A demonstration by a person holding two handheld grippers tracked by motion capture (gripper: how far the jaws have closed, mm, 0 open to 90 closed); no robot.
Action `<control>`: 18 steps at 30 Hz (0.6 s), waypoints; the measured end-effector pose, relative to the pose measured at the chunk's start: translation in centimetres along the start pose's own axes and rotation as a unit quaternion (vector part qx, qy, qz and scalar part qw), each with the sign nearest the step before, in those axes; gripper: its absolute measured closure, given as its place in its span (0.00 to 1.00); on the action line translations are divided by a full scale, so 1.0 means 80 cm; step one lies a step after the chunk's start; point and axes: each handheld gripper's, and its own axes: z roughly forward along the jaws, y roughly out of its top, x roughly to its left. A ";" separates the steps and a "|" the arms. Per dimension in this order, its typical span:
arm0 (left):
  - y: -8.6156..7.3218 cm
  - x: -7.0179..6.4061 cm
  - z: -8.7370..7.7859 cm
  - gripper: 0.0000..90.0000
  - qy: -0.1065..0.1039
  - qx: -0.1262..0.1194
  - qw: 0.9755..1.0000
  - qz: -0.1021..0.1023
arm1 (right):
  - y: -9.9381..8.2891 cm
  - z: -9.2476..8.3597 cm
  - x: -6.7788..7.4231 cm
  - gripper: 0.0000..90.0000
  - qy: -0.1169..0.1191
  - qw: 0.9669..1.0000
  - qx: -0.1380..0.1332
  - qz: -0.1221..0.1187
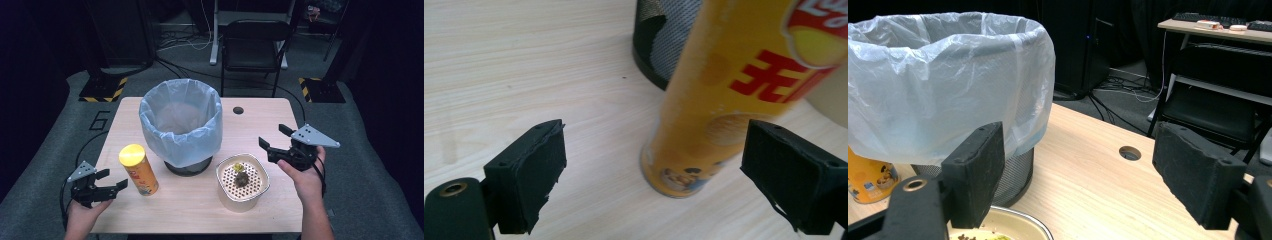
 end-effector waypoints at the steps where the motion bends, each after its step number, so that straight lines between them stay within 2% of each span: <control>1: 0.000 0.000 0.000 0.11 0.000 0.000 1.000 0.000 | 0.000 0.000 0.000 0.23 0.000 1.000 0.002 0.002; 2: -0.001 -0.002 0.000 0.11 -0.001 -0.003 1.000 0.001 | 0.000 0.000 0.000 0.23 0.000 1.000 0.002 0.002; 6: -0.004 -0.006 0.002 0.11 -0.029 -0.008 0.999 0.014 | -0.005 0.009 -0.002 0.23 0.003 1.000 0.009 0.006; 8: -0.004 -0.008 0.003 0.10 -0.032 -0.011 0.999 0.020 | -0.007 0.010 -0.002 0.23 0.002 1.000 0.013 0.007; 10: -0.005 -0.016 0.007 0.09 -0.052 -0.005 0.998 0.028 | -0.009 0.012 -0.005 0.23 -0.002 1.000 0.014 0.011; 12: -0.006 -0.021 0.010 0.08 -0.055 -0.009 0.998 0.031 | -0.010 0.013 -0.006 0.23 0.001 1.000 0.012 0.013; 13: -0.005 -0.024 0.012 0.08 -0.061 -0.002 0.998 0.032 | -0.011 0.013 -0.008 0.23 0.004 1.000 0.013 0.017; 15: -0.003 -0.034 0.017 0.08 -0.069 -0.001 0.997 0.043 | -0.012 0.012 -0.009 0.23 0.005 1.000 0.011 0.024; 18: -0.002 -0.042 0.022 0.08 -0.069 -0.005 0.996 0.048 | -0.012 0.010 -0.011 0.23 0.003 1.000 0.007 0.026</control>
